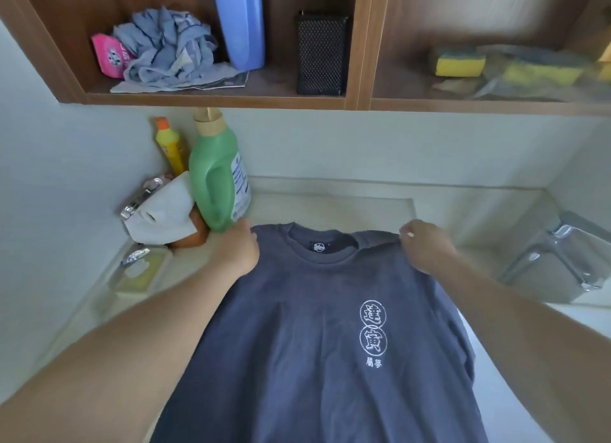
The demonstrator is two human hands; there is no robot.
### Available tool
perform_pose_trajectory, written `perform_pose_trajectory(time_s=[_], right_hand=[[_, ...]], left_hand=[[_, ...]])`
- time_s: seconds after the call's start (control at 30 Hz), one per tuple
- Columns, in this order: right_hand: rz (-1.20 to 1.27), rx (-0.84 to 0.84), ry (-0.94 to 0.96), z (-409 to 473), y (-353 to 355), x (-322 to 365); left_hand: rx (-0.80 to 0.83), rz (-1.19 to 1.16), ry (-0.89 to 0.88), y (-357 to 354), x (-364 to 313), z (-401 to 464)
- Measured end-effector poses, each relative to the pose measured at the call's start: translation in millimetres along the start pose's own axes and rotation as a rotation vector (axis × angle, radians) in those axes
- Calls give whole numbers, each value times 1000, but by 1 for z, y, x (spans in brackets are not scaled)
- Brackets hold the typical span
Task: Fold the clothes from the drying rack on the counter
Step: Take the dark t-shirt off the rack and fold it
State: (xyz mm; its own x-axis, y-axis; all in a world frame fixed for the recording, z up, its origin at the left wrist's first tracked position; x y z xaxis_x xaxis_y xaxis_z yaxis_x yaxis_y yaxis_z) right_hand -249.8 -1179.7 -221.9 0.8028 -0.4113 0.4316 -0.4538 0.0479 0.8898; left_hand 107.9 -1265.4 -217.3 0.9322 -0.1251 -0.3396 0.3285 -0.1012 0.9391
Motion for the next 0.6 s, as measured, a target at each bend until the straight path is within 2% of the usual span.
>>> perform_pose_trajectory(time_s=[0.07,0.17,0.23,0.3,0.4,0.5,0.6], right_hand=[[23,106,44,2,-21,-16],[83,73,40,-1,-38,-42],[180,2,-63,-9,-39,-63],[303,11,-191,-15,-40,-90],[549,164,-311,-31,-40,-125],[823,386,-376,-57,-39,-146],[803,465,-298,-66,-36,-162]], left_hand=[[114,6,29,-24,-6,-9],[140,90,-1,-55,-31,-26],[124,92,-86,-72,-65,-38],[177,79,-187,-87,-106,-51],[292,93,-320,-106,-161,-66],[466,91,-320,-126,-200,-73],[546,172,-261,-144,-217,-75]])
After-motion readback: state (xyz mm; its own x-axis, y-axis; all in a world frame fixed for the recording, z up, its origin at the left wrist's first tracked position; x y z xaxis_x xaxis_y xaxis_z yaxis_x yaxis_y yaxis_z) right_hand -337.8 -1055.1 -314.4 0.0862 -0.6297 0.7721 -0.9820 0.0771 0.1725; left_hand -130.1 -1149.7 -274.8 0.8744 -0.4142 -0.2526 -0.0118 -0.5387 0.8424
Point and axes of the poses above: each hand's wrist, its own z-axis towards the middle knuckle, its own y-axis out of the back of the hand, x = y × z, the point moved 1 cm from there along z, towards the middle knuckle, and after that the axes turned 3 degrees about x, right-handed, at the moved point
